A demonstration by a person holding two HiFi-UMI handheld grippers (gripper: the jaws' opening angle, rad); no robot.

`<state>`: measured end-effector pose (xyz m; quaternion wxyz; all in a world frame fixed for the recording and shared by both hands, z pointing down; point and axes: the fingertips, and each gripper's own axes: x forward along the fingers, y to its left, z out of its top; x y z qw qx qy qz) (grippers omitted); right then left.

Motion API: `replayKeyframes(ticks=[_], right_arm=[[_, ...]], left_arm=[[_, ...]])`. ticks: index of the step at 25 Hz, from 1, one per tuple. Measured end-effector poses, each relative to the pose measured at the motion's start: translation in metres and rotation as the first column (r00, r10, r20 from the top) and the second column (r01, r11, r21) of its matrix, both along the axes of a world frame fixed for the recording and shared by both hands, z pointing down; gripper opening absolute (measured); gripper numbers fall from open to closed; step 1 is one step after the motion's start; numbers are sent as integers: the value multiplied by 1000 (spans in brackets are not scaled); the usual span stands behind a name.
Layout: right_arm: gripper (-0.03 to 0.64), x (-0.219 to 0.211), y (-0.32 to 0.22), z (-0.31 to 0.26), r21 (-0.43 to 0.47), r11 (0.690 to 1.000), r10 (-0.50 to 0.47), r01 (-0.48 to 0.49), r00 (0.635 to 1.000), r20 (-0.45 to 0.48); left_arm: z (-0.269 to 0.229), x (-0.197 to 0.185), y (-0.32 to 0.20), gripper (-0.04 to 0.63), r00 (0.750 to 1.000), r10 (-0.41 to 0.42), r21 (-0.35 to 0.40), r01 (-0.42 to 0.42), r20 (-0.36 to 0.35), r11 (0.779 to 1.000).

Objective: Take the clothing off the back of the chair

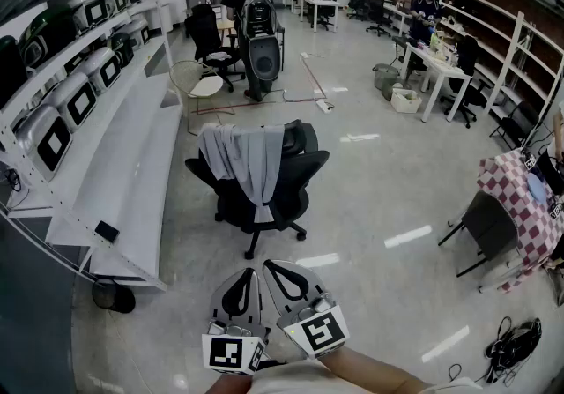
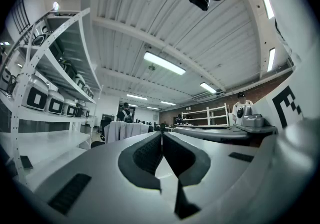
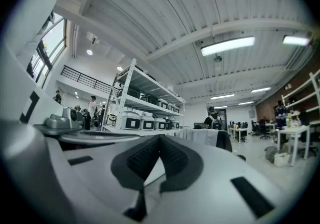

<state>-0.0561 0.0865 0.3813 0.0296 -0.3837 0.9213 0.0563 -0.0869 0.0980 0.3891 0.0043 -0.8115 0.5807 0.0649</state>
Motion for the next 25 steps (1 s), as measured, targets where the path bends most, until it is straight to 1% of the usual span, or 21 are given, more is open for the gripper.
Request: replayKeyframes(ticks=[3, 6, 12, 15, 19, 23, 25], right_arm=[[17, -3, 4, 4, 0, 1000, -14, 14, 1000, -19], [15, -2, 6, 9, -25, 1000, -14, 13, 1000, -23], [17, 0, 1, 13, -30, 1000, 3, -4, 999, -52], [17, 2, -1, 11, -21, 1000, 14, -15, 999, -42], [17, 4, -4, 11, -20, 1000, 8, -9, 999, -46], [18, 12, -7, 13, -32, 999, -12, 11, 998, -55], [18, 18, -9, 11, -22, 1000, -20, 19, 999, -47]], left_arm=[[8, 5, -3, 12, 1000, 22, -21, -22, -15, 1000], [16, 5, -3, 12, 999, 26, -45, -27, -29, 999], [9, 2, -5, 12, 1000, 22, -28, -23, -22, 999], [9, 1, -5, 12, 1000, 23, -24, -23, -22, 999], [9, 3, -9, 12, 999, 22, -25, -23, -25, 999], [7, 11, -11, 12, 999, 22, -21, -23, -28, 1000], [8, 16, -13, 13, 999, 17, -22, -18, -28, 1000]])
